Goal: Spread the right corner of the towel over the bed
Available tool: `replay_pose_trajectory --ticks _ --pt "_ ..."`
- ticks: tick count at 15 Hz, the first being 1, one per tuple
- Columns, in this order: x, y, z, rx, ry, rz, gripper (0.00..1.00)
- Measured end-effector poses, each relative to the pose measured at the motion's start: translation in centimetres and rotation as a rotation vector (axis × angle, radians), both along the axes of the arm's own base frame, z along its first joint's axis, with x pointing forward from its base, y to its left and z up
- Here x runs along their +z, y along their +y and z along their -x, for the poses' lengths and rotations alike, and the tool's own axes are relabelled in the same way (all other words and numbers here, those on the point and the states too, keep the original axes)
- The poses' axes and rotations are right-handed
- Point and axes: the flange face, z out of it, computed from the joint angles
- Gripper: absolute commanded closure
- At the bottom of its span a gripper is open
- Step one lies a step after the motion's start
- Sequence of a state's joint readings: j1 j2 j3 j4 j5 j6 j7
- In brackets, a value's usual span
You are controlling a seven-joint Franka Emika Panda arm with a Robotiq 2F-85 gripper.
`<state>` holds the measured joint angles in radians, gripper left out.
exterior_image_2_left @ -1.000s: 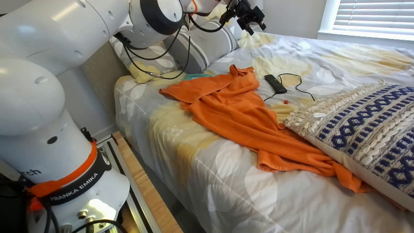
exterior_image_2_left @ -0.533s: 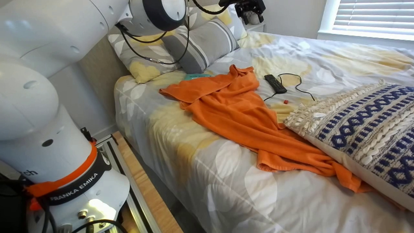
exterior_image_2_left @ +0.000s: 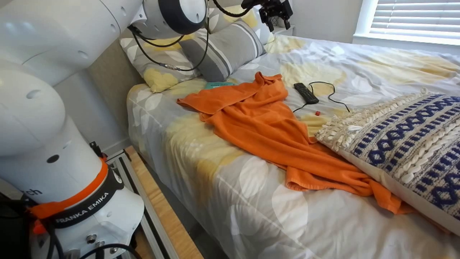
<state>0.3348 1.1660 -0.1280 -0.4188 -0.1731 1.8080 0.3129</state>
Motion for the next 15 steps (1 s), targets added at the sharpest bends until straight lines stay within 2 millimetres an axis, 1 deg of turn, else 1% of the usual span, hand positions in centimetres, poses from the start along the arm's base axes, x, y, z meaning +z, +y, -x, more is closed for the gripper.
replay_pose_trajectory --ticks 3,7,10,15 --pt "-1.0 1.0 1.8 0.032 0.153 0.021 0.0" --pt "-1.3 3.1 3.8 0.127 0.298 -0.018 0.0" --pt "-1.4 3.5 4.1 0.157 0.322 -0.048 0.0" --pt "-1.2 2.9 3.8 0.153 0.329 -0.1 0.0"
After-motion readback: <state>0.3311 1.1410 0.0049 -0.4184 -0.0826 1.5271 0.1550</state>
